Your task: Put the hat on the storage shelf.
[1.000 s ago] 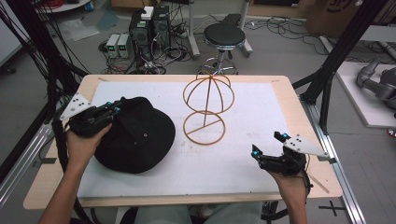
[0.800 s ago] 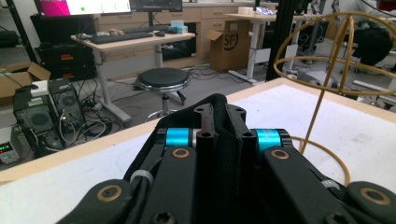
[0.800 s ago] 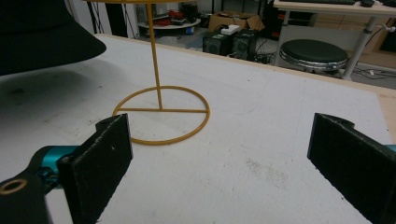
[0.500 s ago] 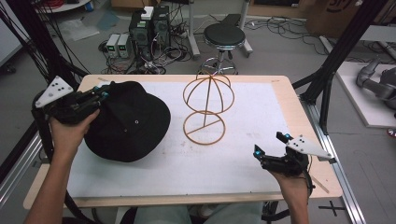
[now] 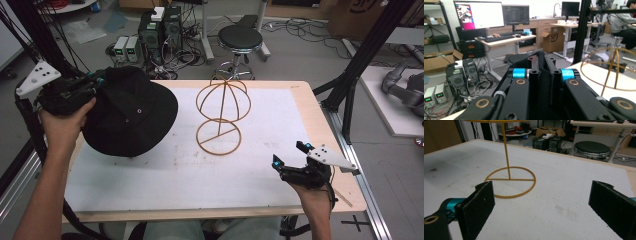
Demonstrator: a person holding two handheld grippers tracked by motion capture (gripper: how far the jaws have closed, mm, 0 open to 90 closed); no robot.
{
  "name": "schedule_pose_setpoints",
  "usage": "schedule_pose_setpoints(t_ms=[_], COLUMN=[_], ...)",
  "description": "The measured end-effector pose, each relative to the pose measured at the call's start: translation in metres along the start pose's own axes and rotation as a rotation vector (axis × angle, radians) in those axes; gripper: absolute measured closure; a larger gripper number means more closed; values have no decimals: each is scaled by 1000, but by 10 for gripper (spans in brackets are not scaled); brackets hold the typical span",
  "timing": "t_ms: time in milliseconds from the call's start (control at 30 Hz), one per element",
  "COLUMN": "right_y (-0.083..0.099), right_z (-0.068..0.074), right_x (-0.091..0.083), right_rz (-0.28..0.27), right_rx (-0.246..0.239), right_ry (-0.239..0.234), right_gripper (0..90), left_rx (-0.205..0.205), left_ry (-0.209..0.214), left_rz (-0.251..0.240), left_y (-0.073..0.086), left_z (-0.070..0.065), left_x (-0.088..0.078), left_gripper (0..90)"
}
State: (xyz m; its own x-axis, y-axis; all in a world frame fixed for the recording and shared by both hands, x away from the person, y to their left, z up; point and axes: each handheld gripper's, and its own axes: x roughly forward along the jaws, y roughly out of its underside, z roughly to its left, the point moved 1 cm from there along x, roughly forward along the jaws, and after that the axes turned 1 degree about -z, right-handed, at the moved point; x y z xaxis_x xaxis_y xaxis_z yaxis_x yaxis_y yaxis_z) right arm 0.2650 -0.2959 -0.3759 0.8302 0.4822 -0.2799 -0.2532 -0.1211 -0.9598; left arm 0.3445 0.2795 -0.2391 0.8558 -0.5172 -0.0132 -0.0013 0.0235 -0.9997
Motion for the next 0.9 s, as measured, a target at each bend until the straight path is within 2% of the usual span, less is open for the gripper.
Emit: schedule_pose_setpoints(t_ms=[167,400,567,900], right_y=[0,0,0,-1], right_z=[0,0,0,0], right_x=[1,1,1,0], right_rz=[2,5,6,-5], right_rx=[-2,2,3,-2], right_ry=[0,-3,-2,-5], right_gripper=[63,63,63,63], left_rx=[-34,-68,-68,-103], left_ry=[-2,38,52,134], left_rz=[-44,-104,-120,-149], left_y=[-15,-29,-37,-50], left_z=[3,2,-3,-22], left_x=[4,10,15,40], left_gripper=[830,830,831,831])
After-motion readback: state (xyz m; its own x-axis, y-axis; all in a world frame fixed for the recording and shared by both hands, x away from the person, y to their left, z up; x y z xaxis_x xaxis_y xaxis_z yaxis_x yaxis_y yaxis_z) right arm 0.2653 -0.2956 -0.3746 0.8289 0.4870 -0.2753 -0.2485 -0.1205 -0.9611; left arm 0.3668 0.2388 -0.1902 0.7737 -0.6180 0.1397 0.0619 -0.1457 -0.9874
